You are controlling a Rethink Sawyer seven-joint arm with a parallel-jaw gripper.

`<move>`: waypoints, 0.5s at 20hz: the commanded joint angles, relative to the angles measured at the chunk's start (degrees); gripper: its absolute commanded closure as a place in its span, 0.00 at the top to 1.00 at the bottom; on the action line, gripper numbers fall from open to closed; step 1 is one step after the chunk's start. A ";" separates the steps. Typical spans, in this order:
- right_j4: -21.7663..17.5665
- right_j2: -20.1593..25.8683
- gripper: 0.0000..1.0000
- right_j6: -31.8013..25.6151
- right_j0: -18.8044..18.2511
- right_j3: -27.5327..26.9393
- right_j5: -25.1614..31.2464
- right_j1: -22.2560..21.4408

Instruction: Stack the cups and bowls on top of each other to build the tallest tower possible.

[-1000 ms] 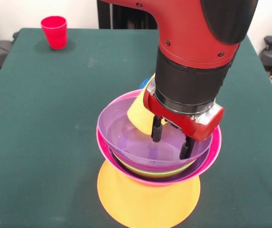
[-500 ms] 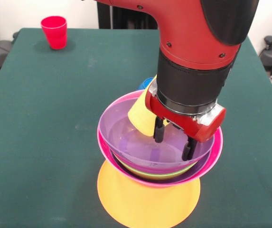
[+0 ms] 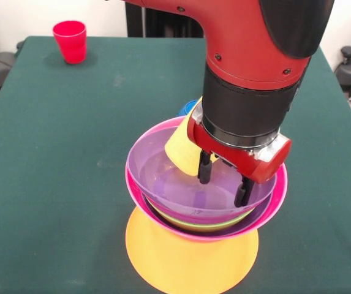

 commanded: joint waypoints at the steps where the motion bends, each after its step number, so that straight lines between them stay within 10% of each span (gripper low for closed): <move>1: -3.36 5.33 1.00 -0.27 0.33 2.34 -0.91 -0.80; 10: -4.21 1.59 1.00 0.03 0.32 0.09 6.97 -3.17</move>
